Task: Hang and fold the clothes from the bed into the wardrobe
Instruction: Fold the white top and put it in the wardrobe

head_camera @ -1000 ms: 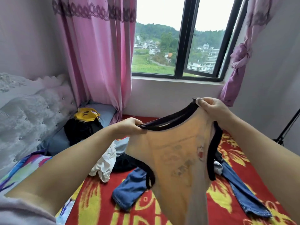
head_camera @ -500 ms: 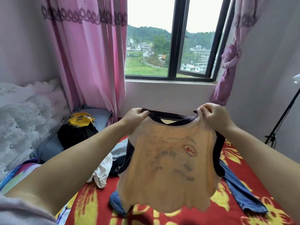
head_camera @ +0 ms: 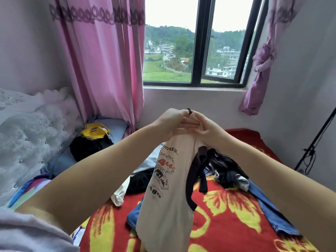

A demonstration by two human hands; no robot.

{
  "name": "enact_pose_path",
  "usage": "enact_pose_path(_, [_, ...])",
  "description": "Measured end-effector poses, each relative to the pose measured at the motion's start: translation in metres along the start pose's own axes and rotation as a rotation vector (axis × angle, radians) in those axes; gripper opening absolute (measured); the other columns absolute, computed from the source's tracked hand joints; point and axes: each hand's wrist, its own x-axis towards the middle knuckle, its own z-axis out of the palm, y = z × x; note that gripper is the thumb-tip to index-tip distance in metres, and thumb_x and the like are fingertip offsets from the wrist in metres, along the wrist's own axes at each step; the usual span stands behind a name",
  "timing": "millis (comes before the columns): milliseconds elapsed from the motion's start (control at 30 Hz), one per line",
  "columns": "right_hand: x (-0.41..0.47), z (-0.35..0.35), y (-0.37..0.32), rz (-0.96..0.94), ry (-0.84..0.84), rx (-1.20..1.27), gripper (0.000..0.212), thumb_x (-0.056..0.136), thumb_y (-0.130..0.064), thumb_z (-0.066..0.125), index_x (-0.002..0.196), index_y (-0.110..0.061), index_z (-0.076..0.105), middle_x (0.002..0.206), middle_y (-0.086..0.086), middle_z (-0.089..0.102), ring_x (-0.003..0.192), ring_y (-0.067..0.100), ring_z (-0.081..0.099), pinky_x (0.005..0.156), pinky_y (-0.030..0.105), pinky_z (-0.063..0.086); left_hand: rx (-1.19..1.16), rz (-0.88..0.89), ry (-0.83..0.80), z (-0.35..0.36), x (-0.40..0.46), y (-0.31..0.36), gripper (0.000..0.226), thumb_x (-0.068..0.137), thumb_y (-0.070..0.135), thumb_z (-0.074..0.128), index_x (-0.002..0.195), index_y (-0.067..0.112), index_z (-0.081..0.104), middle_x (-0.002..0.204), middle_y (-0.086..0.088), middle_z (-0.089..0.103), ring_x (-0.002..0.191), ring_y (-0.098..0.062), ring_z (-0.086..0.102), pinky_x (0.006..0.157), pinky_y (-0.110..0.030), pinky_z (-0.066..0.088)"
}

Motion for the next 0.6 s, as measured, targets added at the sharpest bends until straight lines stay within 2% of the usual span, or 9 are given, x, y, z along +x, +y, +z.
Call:
enact_pose_path(33, [0.000,-0.003,0.001,0.000,0.014,-0.032,0.052,0.095,0.008,0.045,0.142,-0.012,0.038,0.134,0.011,0.053,0.116,0.018,0.055,0.099,0.024,0.044,0.181,0.134,0.074,-0.004,-0.001,0.001,0.013,0.096,0.010,0.051,0.100,0.007,0.063,0.094,-0.011,0.068,0.086,-0.020,0.066,0.083,-0.033,0.056])
enact_pose_path(67, [0.000,-0.006,-0.001,0.015,0.027,-0.079,0.055,0.094,0.010,0.043,0.142,-0.017,0.040,0.135,0.011,0.053,0.113,0.015,0.055,0.093,0.018,0.045,0.386,0.292,0.151,-0.010,-0.002,0.003,0.021,0.093,0.010,0.056,0.113,0.007,0.059,0.105,-0.010,0.064,0.098,-0.020,0.062,0.092,-0.033,0.052])
enact_pose_path(133, [0.004,-0.014,-0.006,0.026,-0.018,-0.060,0.058,0.093,0.011,0.043,0.141,-0.022,0.041,0.135,0.011,0.053,0.113,0.014,0.054,0.093,0.020,0.045,0.657,0.490,0.109,-0.023,0.000,0.001,0.055,0.087,0.014,0.067,0.136,0.011,0.043,0.124,-0.006,0.053,0.116,-0.016,0.050,0.102,-0.027,0.040])
enact_pose_path(200, [0.005,-0.021,-0.014,-0.004,-0.112,0.068,0.056,0.093,0.013,0.042,0.134,-0.024,0.047,0.129,0.010,0.057,0.112,0.016,0.057,0.097,0.031,0.047,0.558,0.334,-0.167,-0.029,-0.004,-0.002,0.061,0.085,0.014,0.070,0.139,0.013,0.041,0.125,-0.005,0.054,0.116,-0.015,0.052,0.099,-0.029,0.045])
enact_pose_path(267, [0.005,-0.031,-0.024,-0.037,-0.137,0.143,0.052,0.093,0.013,0.042,0.124,-0.027,0.054,0.120,0.006,0.062,0.106,0.014,0.061,0.091,0.030,0.052,0.352,0.120,-0.323,-0.032,-0.004,-0.007,0.037,0.085,0.011,0.069,0.120,0.010,0.057,0.108,-0.007,0.066,0.098,-0.019,0.065,0.081,-0.031,0.055])
enact_pose_path(367, [0.001,-0.052,-0.032,-0.035,-0.085,0.101,0.042,0.095,0.007,0.047,0.119,-0.026,0.058,0.108,0.001,0.066,0.090,0.005,0.066,0.075,0.019,0.054,0.297,0.078,-0.304,-0.034,0.002,-0.009,0.021,0.084,0.018,0.071,0.103,0.010,0.067,0.095,-0.007,0.072,0.085,-0.024,0.070,0.070,-0.031,0.057])
enact_pose_path(467, [-0.008,-0.074,-0.030,0.058,-0.102,0.067,0.035,0.092,-0.011,0.059,0.126,-0.019,0.057,0.103,0.003,0.072,0.083,0.011,0.069,0.065,0.019,0.055,0.325,0.060,-0.375,-0.027,0.008,-0.001,0.019,0.080,0.022,0.075,0.097,0.013,0.069,0.093,-0.007,0.074,0.082,-0.022,0.071,0.068,-0.028,0.057])
enact_pose_path(533, [-0.016,-0.089,-0.028,0.128,-0.164,-0.025,0.040,0.084,-0.030,0.068,0.121,-0.018,0.061,0.102,0.003,0.073,0.084,0.016,0.070,0.067,0.022,0.055,0.358,0.053,-0.414,-0.017,0.012,0.003,0.017,0.078,0.022,0.072,0.093,0.014,0.071,0.092,-0.007,0.074,0.083,-0.023,0.071,0.071,-0.031,0.058])
enact_pose_path(600, [-0.023,-0.099,-0.019,0.227,-0.273,-0.164,0.040,0.079,-0.033,0.076,0.107,-0.007,0.066,0.092,0.006,0.072,0.078,0.018,0.067,0.067,0.025,0.053,0.395,0.095,-0.404,-0.006,0.018,0.003,0.014,0.077,0.022,0.069,0.089,0.014,0.070,0.089,-0.007,0.072,0.081,-0.024,0.070,0.078,-0.038,0.059])
